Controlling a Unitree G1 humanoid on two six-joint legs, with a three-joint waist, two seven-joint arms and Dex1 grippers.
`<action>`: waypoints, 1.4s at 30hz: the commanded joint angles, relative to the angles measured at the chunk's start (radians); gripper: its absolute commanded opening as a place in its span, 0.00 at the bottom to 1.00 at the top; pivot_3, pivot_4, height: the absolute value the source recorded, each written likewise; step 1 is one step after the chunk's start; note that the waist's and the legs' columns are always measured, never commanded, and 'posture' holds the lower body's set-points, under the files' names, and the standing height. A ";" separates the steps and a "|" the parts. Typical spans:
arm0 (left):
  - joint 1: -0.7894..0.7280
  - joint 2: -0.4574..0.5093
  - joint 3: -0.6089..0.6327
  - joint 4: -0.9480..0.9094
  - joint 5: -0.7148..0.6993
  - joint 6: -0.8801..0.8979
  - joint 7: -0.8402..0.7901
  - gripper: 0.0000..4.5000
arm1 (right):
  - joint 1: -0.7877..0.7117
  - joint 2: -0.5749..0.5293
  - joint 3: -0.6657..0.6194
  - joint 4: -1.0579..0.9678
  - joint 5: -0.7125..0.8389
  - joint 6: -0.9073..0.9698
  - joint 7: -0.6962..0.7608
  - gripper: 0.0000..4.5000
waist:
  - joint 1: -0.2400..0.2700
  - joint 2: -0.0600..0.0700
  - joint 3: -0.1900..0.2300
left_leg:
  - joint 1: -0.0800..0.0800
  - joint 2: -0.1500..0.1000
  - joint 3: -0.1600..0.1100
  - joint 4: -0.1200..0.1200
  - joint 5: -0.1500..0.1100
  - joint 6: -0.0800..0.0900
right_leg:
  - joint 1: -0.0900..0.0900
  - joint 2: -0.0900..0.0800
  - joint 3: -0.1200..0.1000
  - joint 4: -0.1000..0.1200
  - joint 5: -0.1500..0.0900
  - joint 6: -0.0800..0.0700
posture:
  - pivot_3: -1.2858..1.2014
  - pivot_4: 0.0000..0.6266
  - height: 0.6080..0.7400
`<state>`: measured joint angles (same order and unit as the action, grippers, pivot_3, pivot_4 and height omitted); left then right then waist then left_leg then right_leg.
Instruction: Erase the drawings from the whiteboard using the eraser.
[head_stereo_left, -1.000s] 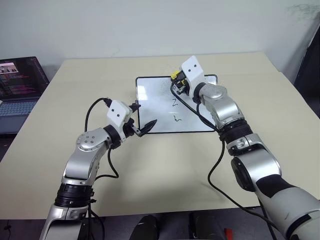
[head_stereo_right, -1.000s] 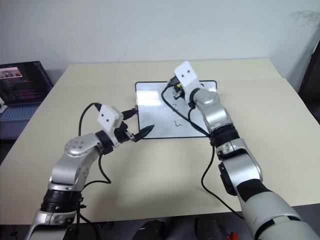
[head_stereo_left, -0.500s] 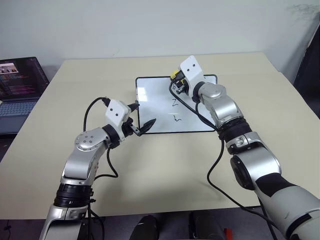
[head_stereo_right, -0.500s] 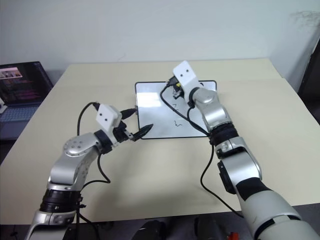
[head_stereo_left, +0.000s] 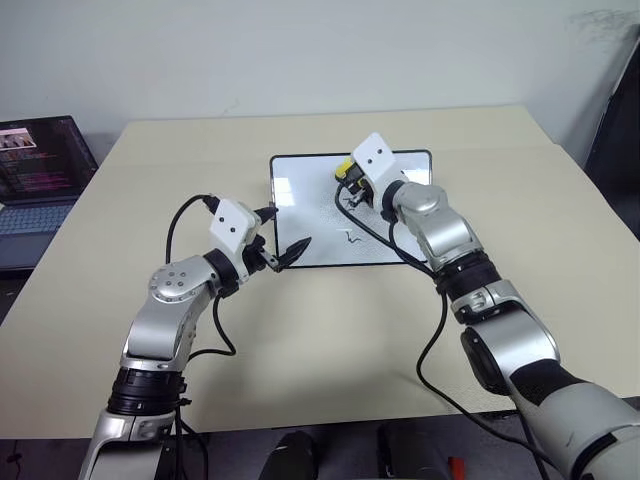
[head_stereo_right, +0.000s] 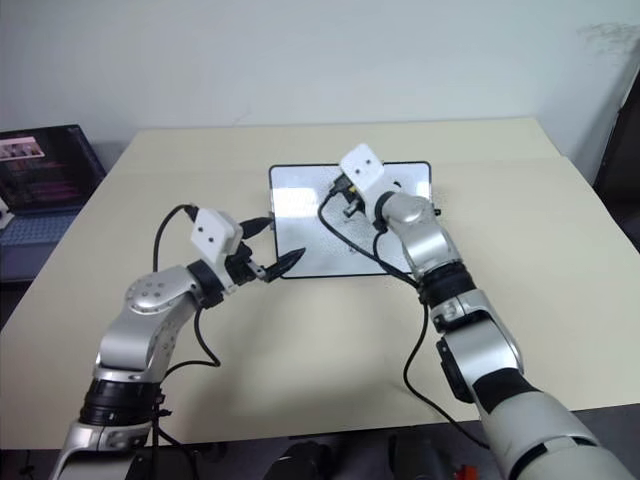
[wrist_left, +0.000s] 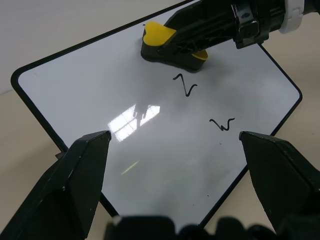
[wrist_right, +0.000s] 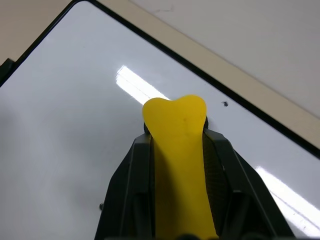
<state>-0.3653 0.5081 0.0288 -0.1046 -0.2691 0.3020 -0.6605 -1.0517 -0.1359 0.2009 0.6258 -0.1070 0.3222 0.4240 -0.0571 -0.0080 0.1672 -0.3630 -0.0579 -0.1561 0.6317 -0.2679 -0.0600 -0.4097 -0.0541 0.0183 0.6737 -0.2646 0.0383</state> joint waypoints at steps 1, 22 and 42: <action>-0.006 0.005 0.020 -0.043 -0.003 -0.010 0.008 1.00 | 0.017 -0.005 0.012 -0.033 -0.014 0.030 0.012 0.21 | 0.000 0.000 0.000 | 0.000 0.000 0.000 0.001 -0.001 0.001 | 0.000 0.000 0.000 0.001 0.000 0.000 | 0.52 0.24 1.00; -0.063 -0.017 -0.004 0.024 0.007 -0.039 -0.011 1.00 | -0.070 -0.006 -0.103 -0.050 0.039 -0.018 -0.089 0.21 | -0.002 0.000 0.000 | -0.001 0.000 -0.001 0.004 -0.001 0.001 | -0.002 0.000 0.000 0.004 0.000 0.000 | 0.52 0.24 1.00; -0.021 0.003 0.022 -0.024 0.001 -0.022 0.001 1.00 | -0.129 0.026 -0.091 0.097 0.022 -0.024 -0.089 0.21 | -0.002 0.000 0.000 | -0.001 0.000 -0.001 0.003 -0.001 0.002 | -0.002 0.000 0.000 0.003 0.000 0.000 | 0.52 0.24 1.00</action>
<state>-0.3836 0.5008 0.0283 -0.0768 -0.2640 0.2928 -0.6647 -1.1506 -0.1161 0.1117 0.7457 -0.0942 0.2981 0.3294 -0.0587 -0.0081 0.1674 -0.3644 -0.0584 -0.1567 0.6349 -0.2688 -0.0584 -0.4115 -0.0536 0.0185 0.6772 -0.2648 0.0380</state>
